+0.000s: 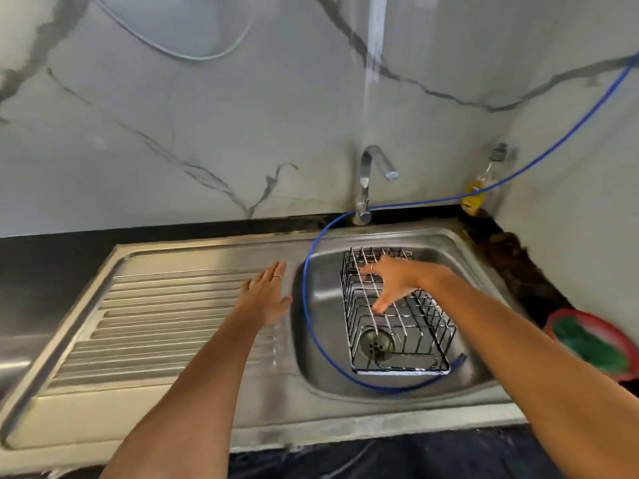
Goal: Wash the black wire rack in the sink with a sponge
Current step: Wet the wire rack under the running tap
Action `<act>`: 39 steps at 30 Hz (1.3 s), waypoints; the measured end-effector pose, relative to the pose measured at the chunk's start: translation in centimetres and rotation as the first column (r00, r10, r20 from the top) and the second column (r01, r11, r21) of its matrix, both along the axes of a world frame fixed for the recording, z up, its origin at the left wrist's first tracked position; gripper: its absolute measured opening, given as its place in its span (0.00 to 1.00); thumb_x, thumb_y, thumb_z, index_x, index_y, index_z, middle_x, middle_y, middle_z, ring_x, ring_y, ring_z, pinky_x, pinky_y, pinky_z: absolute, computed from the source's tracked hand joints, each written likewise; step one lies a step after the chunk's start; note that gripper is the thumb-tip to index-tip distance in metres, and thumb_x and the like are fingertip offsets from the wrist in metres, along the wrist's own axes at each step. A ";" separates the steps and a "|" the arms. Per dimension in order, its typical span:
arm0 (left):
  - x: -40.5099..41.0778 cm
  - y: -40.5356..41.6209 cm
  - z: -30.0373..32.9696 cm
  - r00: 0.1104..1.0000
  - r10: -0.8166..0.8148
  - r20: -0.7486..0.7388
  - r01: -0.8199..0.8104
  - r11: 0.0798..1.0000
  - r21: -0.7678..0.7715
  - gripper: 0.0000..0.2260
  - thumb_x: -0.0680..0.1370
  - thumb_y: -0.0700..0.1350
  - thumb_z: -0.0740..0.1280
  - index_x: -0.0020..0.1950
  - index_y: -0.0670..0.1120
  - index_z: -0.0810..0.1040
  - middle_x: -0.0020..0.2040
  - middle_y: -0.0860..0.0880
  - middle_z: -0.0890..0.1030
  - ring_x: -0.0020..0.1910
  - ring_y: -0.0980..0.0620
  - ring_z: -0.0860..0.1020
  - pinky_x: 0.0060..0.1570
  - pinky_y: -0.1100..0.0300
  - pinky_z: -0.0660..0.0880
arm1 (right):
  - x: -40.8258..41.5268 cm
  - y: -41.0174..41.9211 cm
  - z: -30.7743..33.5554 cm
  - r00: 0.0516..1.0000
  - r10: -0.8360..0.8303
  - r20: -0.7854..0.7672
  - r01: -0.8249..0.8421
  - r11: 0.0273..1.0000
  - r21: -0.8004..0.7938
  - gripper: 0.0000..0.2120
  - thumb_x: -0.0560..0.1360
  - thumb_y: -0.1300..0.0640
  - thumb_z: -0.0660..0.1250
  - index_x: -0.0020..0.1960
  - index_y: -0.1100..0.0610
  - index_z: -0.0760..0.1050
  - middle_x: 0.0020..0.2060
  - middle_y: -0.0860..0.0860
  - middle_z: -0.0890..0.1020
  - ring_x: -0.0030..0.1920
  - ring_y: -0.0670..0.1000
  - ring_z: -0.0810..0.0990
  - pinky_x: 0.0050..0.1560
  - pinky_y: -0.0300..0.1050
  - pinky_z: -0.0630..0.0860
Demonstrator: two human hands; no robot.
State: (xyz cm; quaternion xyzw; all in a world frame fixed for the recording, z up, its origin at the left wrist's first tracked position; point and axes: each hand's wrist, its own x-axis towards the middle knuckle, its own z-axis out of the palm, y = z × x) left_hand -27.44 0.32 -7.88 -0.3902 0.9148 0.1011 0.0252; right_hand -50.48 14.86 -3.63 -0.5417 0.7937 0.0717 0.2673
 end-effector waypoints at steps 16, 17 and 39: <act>-3.5 -0.6 -4.4 0.986 0.108 0.128 -0.113 0.993 0.037 0.33 0.80 0.53 0.61 0.79 0.46 0.49 0.80 0.48 0.50 0.78 0.48 0.51 0.74 0.48 0.52 | -3.7 -0.5 -10.7 0.942 0.294 -0.162 -0.279 0.954 0.109 0.53 0.62 0.42 0.76 0.77 0.45 0.47 0.76 0.57 0.50 0.75 0.63 0.53 0.70 0.66 0.55; -3.5 -0.5 -4.5 0.985 0.109 0.136 -0.115 0.992 0.040 0.33 0.80 0.53 0.61 0.79 0.46 0.49 0.80 0.48 0.50 0.78 0.48 0.51 0.74 0.48 0.52 | -3.7 -0.4 -11.1 0.932 0.317 -0.177 -0.299 0.947 0.120 0.53 0.62 0.42 0.76 0.77 0.45 0.47 0.76 0.58 0.49 0.75 0.62 0.51 0.71 0.67 0.52; -10.3 1.0 -2.8 0.990 -0.024 0.138 0.024 1.000 0.007 0.32 0.81 0.54 0.58 0.80 0.47 0.47 0.80 0.51 0.50 0.78 0.50 0.49 0.75 0.50 0.49 | -4.8 -2.5 -11.4 0.977 0.156 0.144 -0.165 0.985 0.053 0.37 0.68 0.46 0.74 0.73 0.51 0.63 0.72 0.55 0.63 0.72 0.59 0.62 0.71 0.61 0.61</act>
